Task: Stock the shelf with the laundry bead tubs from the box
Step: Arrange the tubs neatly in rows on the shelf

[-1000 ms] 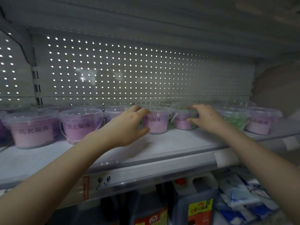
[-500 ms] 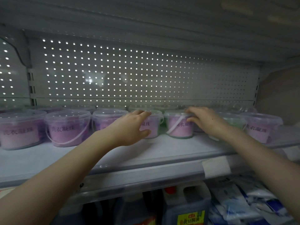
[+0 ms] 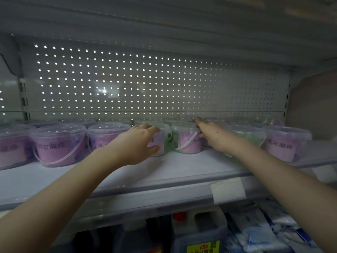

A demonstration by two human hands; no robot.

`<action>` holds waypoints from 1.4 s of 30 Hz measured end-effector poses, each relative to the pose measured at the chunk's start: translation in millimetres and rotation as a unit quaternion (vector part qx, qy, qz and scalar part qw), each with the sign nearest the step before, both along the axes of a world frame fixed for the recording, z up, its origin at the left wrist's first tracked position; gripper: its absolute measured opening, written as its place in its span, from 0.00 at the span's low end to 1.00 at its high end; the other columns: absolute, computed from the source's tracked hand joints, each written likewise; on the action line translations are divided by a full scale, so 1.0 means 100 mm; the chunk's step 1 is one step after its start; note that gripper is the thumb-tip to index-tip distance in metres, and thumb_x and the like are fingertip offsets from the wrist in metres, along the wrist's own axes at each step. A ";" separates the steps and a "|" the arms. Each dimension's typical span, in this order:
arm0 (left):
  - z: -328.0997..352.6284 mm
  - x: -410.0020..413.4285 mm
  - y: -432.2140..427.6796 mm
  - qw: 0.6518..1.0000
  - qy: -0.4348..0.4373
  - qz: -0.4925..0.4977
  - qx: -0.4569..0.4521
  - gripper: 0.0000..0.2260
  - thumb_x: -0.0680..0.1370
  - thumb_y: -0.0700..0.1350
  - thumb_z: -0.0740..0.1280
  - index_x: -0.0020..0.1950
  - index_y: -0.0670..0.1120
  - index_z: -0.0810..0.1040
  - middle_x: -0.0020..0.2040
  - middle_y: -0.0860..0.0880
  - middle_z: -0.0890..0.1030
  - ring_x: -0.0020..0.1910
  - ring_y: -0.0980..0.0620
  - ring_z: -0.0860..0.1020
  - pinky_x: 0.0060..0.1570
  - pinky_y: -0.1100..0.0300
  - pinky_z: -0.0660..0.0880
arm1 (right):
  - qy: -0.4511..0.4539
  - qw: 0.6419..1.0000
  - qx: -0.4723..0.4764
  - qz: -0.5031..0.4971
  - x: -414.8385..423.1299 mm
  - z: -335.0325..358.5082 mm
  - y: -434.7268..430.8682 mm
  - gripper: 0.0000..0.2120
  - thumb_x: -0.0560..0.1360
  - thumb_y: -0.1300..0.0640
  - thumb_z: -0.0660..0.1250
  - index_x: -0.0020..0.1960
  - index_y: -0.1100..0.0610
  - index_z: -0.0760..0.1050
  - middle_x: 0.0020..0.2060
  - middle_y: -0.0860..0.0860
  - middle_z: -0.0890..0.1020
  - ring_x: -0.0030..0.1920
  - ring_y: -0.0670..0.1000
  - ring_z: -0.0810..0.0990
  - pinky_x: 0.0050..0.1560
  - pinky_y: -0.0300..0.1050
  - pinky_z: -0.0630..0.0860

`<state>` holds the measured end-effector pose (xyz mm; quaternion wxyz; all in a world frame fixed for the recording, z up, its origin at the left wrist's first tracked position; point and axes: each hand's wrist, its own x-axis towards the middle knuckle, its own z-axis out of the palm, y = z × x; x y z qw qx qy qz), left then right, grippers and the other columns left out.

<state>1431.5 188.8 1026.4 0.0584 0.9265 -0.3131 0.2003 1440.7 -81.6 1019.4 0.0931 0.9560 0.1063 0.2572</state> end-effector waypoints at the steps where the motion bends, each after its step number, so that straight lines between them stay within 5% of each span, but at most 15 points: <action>1: 0.00 -0.01 -0.02 1.000 -0.006 0.009 0.003 0.25 0.78 0.54 0.60 0.74 0.53 0.59 0.72 0.51 0.65 0.68 0.46 0.66 0.63 0.49 0.68 | -0.003 1.000 -0.002 0.006 0.00 0.00 0.02 0.20 0.76 0.34 0.46 0.43 0.45 0.71 0.41 0.46 0.75 0.56 0.57 0.78 0.52 0.46 0.70; 4: -0.01 -0.05 -0.08 0.998 -0.043 0.035 0.013 0.25 0.78 0.55 0.59 0.74 0.52 0.59 0.73 0.49 0.63 0.70 0.45 0.65 0.63 0.50 0.66 | 0.027 0.999 0.029 -0.022 -0.16 0.08 0.17 0.11 0.77 0.60 0.55 0.59 0.57 0.69 0.54 0.56 0.76 0.56 0.60 0.76 0.53 0.48 0.73; 7: 0.00 -0.06 -0.17 0.998 -0.060 0.022 0.002 0.26 0.78 0.55 0.60 0.74 0.51 0.59 0.72 0.49 0.64 0.68 0.44 0.66 0.63 0.51 0.66 | 0.019 0.992 0.120 -0.017 -0.25 0.18 0.17 0.23 0.73 0.72 0.59 0.66 0.59 0.68 0.64 0.57 0.72 0.64 0.57 0.72 0.61 0.48 0.70; 11: -0.03 -0.11 -0.36 0.999 -0.041 -0.010 0.002 0.26 0.78 0.55 0.60 0.74 0.51 0.59 0.72 0.50 0.64 0.69 0.46 0.66 0.66 0.51 0.64 | -0.044 0.986 0.160 -0.006 -0.46 0.30 -0.03 0.22 0.75 0.71 0.61 0.66 0.56 0.71 0.66 0.52 0.73 0.67 0.53 0.70 0.65 0.40 0.63; 23: -0.04 -0.10 -0.97 0.999 -0.025 -0.027 0.035 0.28 0.79 0.55 0.59 0.76 0.49 0.55 0.75 0.49 0.59 0.71 0.46 0.63 0.69 0.52 0.60 | -0.049 0.978 0.190 -0.068 -0.95 0.18 -0.66 0.18 0.73 0.49 0.69 0.62 0.52 0.76 0.62 0.51 0.78 0.65 0.53 0.73 0.66 0.49 0.68; 34: -0.07 -0.10 -1.10 0.999 -0.020 -0.020 0.023 0.29 0.79 0.55 0.59 0.77 0.50 0.53 0.76 0.52 0.57 0.72 0.46 0.61 0.68 0.52 0.61 | -0.044 0.972 0.233 -0.006 -0.88 -0.02 -0.93 0.08 0.74 0.53 0.69 0.53 0.49 0.75 0.48 0.52 0.83 0.51 0.55 0.79 0.55 0.55 0.74; 38: -0.10 -0.13 -1.08 1.000 -0.009 -0.020 0.015 0.28 0.79 0.55 0.59 0.77 0.52 0.54 0.77 0.53 0.54 0.73 0.47 0.61 0.69 0.53 0.60 | -0.048 0.967 0.249 0.008 -0.95 -0.05 -1.05 0.09 0.74 0.52 0.68 0.52 0.42 0.73 0.55 0.46 0.80 0.53 0.50 0.76 0.59 0.56 0.73; 42: -0.14 -0.16 -1.07 1.000 0.000 -0.023 0.003 0.28 0.79 0.55 0.59 0.76 0.53 0.54 0.78 0.53 0.53 0.74 0.47 0.60 0.70 0.51 0.60 | -0.060 0.967 0.249 0.010 -0.96 -0.08 -1.10 0.10 0.75 0.54 0.67 0.56 0.47 0.75 0.54 0.49 0.80 0.51 0.50 0.76 0.56 0.52 0.74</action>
